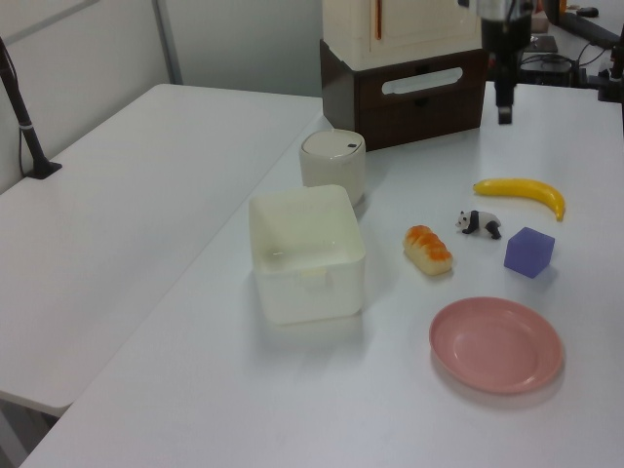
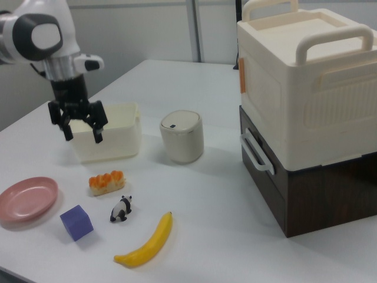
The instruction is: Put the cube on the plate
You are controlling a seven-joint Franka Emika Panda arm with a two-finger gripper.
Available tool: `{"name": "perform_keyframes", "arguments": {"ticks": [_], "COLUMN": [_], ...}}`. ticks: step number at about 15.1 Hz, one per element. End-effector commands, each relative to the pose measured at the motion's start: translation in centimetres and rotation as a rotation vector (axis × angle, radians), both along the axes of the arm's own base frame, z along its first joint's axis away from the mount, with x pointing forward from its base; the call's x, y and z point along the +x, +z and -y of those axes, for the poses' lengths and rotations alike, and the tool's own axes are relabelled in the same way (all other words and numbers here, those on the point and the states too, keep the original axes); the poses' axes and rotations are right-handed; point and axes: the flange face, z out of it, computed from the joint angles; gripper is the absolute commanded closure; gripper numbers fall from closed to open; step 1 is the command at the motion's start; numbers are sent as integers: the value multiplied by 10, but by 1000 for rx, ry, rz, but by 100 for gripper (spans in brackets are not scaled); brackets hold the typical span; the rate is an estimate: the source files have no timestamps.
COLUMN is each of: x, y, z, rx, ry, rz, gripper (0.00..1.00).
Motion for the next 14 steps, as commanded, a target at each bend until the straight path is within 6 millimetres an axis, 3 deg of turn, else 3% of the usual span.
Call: {"name": "perform_keyframes", "arguments": {"ticks": [1,7,14], "x": [-27,-43,-48], "y": [-44,-108,-192], "z": [-7,-24,-34], "rx": [10,-3,-62], "ry": [40,26,-430], "rz": [-39,-80,-84], "gripper": [0,0,0]}}
